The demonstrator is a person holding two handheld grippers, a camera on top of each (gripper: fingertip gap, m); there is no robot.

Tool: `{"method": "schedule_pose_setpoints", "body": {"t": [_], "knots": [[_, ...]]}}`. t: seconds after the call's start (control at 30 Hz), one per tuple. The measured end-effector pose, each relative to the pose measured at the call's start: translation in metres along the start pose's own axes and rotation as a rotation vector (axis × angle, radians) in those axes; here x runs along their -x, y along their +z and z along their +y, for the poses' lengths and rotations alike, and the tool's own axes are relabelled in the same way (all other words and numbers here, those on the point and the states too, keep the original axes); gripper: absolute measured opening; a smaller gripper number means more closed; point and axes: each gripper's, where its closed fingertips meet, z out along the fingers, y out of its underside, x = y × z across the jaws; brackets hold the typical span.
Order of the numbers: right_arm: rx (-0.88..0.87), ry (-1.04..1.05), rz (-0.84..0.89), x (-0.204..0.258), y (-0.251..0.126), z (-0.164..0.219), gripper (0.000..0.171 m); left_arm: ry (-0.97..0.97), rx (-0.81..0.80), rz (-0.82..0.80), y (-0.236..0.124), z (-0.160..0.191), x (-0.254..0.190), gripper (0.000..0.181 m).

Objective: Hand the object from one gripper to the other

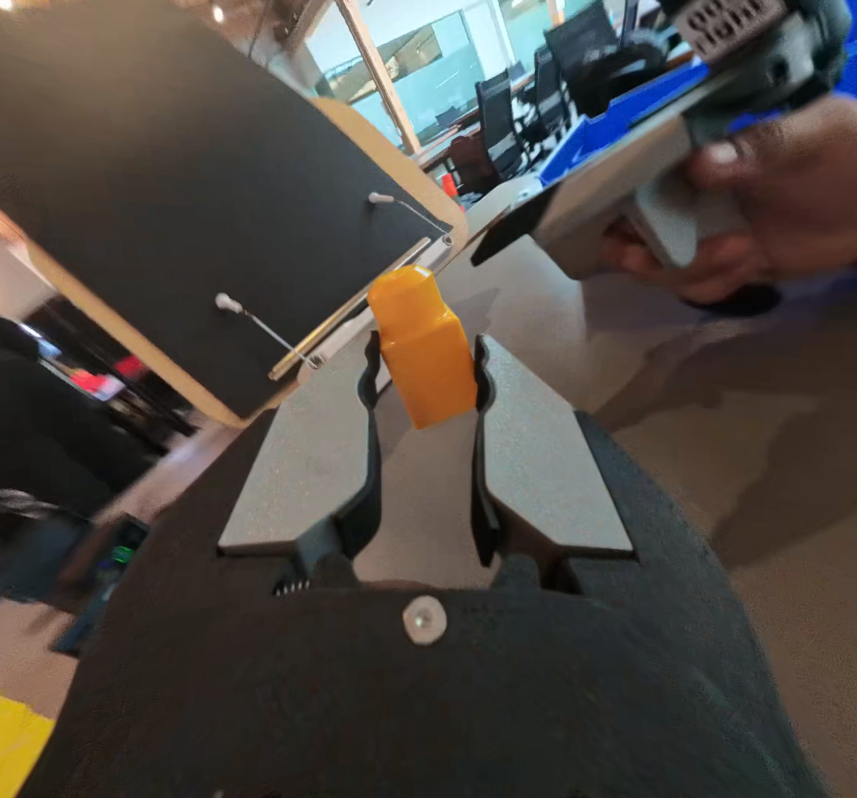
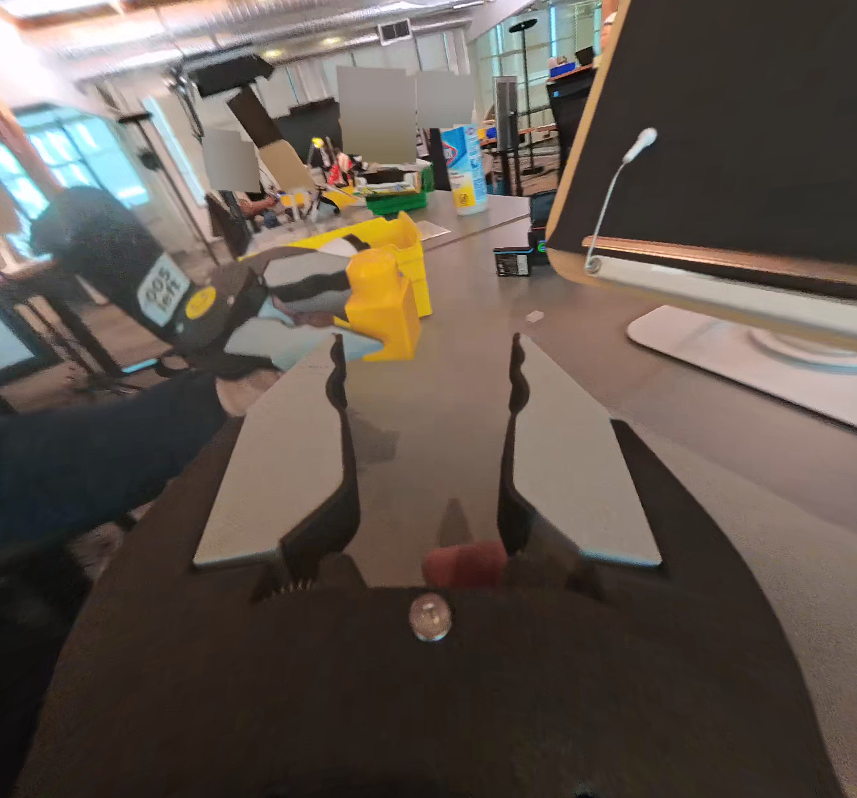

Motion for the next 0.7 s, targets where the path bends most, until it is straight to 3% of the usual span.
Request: {"method": "schedule_pose_setpoints", "body": {"t": [0.23, 0.3, 0.33, 0.47, 0.6, 0.7], "knots": [[0.014, -0.092, -0.045, 0.023, 0.011, 0.007, 0.05, 0.391, 0.047, -0.068, 0.007, -0.003, -0.027, 0.04], [0.025, -0.157, -0.035, 0.029, 0.016, 0.011, 0.027, 0.431, 0.043, -0.087, 0.008, -0.005, -0.03, 0.04], [0.04, -0.202, -0.009, 0.028, 0.017, 0.012, 0.026, 0.419, 0.047, -0.094, 0.009, -0.003, -0.03, 0.04], [0.103, -0.51, 0.156, 0.014, 0.013, 0.015, 0.023, 0.137, 0.034, 0.021, 0.011, 0.001, -0.034, 0.037], [0.083, -0.875, 0.35, 0.003, 0.002, 0.003, 0.023, -0.187, -0.001, 0.135, 0.006, 0.001, -0.025, 0.046], [0.119, -1.257, 0.475, 0.005, -0.002, 0.001, 0.024, -0.583, -0.048, 0.334, 0.0, -0.005, -0.025, 0.053]]}}
